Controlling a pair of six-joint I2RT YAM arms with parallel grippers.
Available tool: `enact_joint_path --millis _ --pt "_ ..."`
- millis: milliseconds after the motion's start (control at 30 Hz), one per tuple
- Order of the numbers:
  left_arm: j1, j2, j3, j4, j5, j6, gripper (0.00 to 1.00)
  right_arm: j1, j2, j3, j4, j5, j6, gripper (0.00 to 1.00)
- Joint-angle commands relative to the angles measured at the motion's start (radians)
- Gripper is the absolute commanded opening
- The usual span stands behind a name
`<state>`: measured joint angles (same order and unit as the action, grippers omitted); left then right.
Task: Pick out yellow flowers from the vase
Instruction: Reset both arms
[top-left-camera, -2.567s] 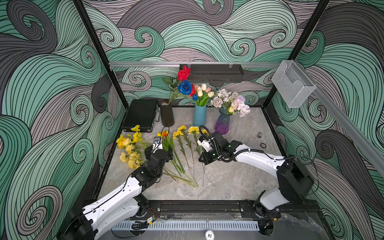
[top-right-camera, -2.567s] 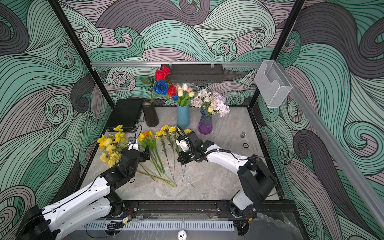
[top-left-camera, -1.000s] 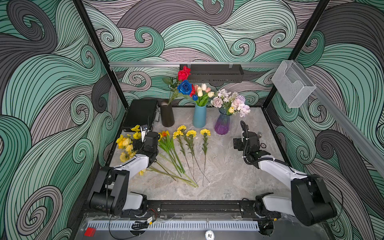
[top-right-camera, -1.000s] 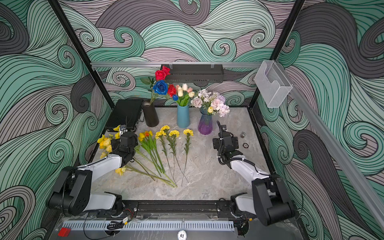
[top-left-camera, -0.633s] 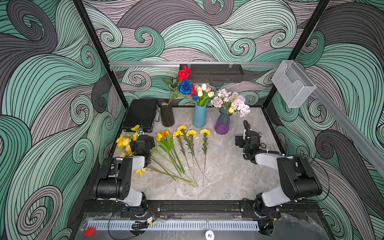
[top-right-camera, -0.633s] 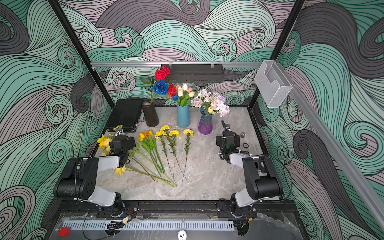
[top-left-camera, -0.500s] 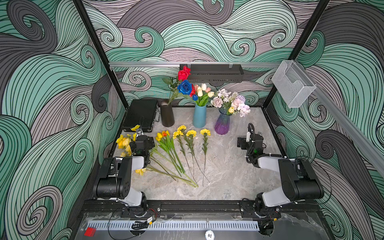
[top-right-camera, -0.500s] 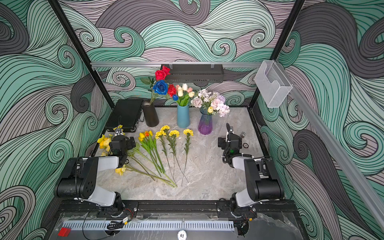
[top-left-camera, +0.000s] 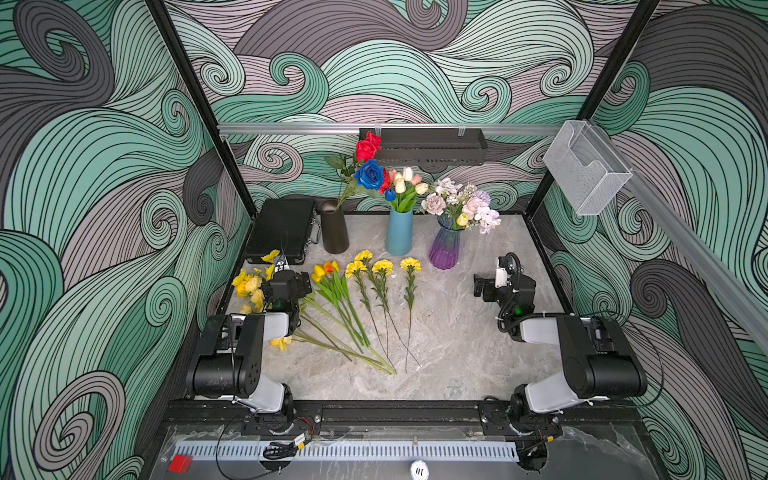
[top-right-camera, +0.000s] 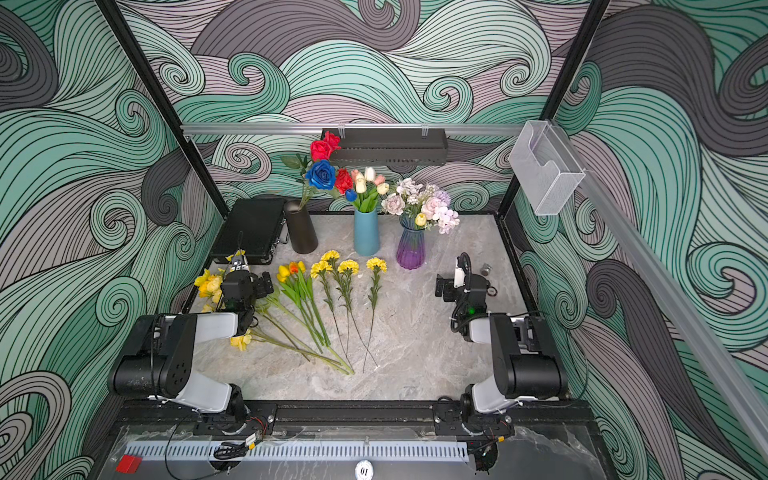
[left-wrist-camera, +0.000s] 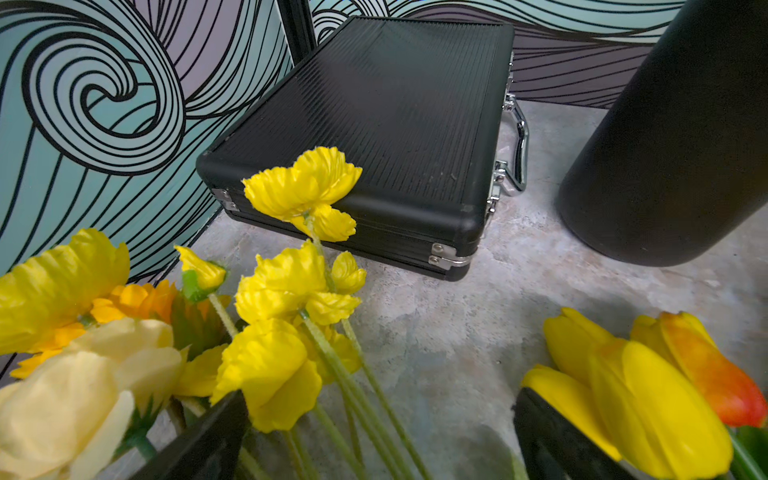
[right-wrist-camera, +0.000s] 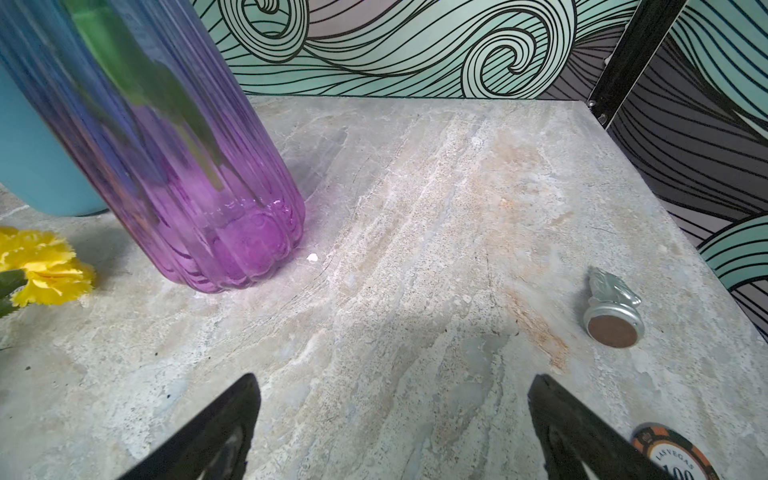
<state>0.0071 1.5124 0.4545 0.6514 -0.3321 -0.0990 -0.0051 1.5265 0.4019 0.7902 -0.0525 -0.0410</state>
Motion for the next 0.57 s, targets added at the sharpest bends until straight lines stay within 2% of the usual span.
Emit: enact_joint_path --millis 0,533 --pt "0.005 0.006 0.006 0.021 0.008 -0.008 0.98 0.005 0.002 0.01 0.024 0.01 0.004 1.0" --pt "0.005 0.005 0.007 0.022 0.008 -0.008 0.99 0.005 -0.001 0.009 0.025 0.017 0.006 1.0"
